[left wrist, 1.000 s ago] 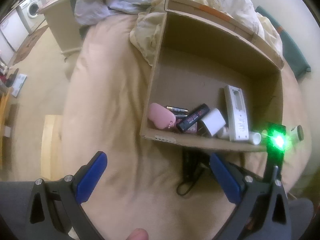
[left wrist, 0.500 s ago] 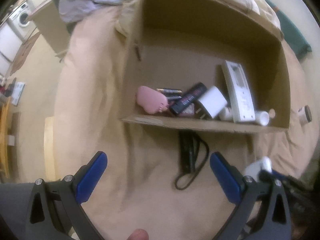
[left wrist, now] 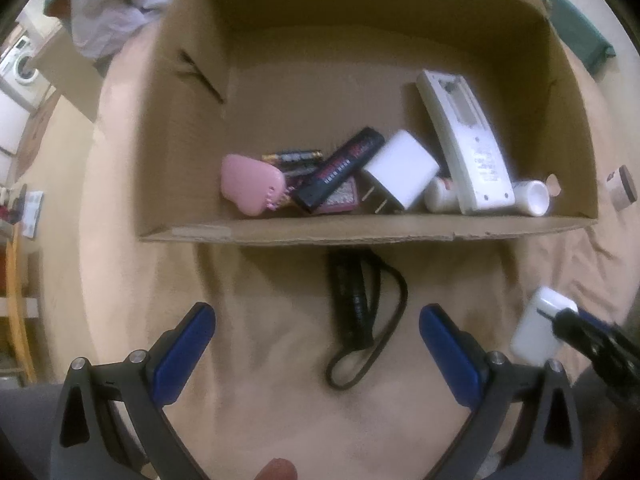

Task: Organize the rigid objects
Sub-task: 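Grasp the white earbud case with the right tool while the left tool grasps the black corded item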

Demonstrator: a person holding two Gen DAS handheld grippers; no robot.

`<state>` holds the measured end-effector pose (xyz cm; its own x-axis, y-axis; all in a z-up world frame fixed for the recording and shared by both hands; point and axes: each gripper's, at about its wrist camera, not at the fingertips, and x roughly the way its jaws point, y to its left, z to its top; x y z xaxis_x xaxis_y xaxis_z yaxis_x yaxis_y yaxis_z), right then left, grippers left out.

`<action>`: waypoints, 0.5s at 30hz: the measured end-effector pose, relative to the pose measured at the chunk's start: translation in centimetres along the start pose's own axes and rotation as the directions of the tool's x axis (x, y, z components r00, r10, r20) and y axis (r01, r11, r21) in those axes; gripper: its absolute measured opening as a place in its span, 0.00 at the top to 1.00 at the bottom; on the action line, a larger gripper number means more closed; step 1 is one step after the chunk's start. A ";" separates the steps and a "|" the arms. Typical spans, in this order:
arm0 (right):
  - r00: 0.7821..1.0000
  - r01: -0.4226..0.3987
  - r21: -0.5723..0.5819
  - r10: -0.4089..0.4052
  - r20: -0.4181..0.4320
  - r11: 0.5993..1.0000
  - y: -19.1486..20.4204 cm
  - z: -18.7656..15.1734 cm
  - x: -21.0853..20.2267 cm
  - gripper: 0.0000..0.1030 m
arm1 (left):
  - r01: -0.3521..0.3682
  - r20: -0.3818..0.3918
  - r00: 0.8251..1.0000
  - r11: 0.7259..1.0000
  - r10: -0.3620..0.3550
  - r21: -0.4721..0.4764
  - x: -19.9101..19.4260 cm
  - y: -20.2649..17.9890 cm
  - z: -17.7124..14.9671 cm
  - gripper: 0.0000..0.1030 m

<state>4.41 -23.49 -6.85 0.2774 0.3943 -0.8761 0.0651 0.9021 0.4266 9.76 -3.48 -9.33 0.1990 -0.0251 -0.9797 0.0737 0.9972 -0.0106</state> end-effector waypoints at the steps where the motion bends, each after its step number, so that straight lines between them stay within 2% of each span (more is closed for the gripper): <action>1: 1.000 -0.004 -0.002 0.004 0.001 1.000 -0.4 0.0 -0.6 0.78 | 0.009 -0.020 1.000 1.000 -0.009 -0.002 0.6 -0.2 0.1 0.09; 3: 1.000 0.002 -0.018 -0.002 0.011 1.000 -0.1 0.0 -0.8 0.78 | 0.028 -0.059 0.998 1.000 -0.028 -0.004 1.9 -0.7 0.1 0.21; 5: 1.000 0.004 -0.026 -0.004 0.020 1.000 0.1 0.1 -0.9 0.78 | 0.031 -0.084 0.996 1.000 -0.030 0.002 3.1 -1.4 0.1 0.25; 10: 0.999 0.003 -0.023 -0.002 0.036 1.000 0.0 0.2 -1.1 0.78 | 0.024 -0.094 0.995 0.999 -0.021 0.034 4.6 -2.8 0.3 0.26; 14: 0.999 -0.002 -0.026 0.003 0.037 1.000 0.1 0.4 -1.0 0.78 | 0.005 -0.072 0.997 0.999 -0.002 0.053 4.7 -3.5 0.4 0.41; 15: 0.999 0.000 -0.030 0.001 0.037 1.000 0.2 0.4 -1.0 0.78 | 0.006 -0.070 0.998 0.998 -0.001 0.064 4.6 -3.7 0.4 0.54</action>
<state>4.53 -23.80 -5.80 0.3132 0.3888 -0.8665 0.0366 0.9068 0.4201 10.82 -7.28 -13.74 0.1304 -0.0213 -0.9912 0.1374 0.9905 -0.0032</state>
